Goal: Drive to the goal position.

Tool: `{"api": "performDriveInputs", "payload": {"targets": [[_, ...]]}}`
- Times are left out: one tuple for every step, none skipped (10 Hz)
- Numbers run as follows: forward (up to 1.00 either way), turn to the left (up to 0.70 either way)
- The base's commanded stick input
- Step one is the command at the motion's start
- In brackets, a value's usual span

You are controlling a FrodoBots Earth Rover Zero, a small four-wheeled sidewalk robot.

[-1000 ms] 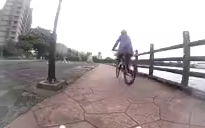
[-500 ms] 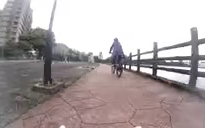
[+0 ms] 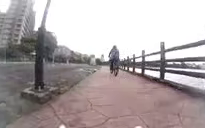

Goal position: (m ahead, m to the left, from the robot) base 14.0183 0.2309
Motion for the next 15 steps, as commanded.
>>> {"api": "performDriveInputs", "payload": {"targets": [[1.00, 0.08], [1.00, 0.08], [1.00, 0.08], [1.00, 0.08], [1.00, 0.08], [1.00, 0.08], [1.00, 0.08], [1.00, 0.08], [1.00, 0.08], [1.00, 0.08], [1.00, 0.08], [1.00, 0.08], [1.00, 0.08], [1.00, 0.08], [1.00, 0.08]]}}
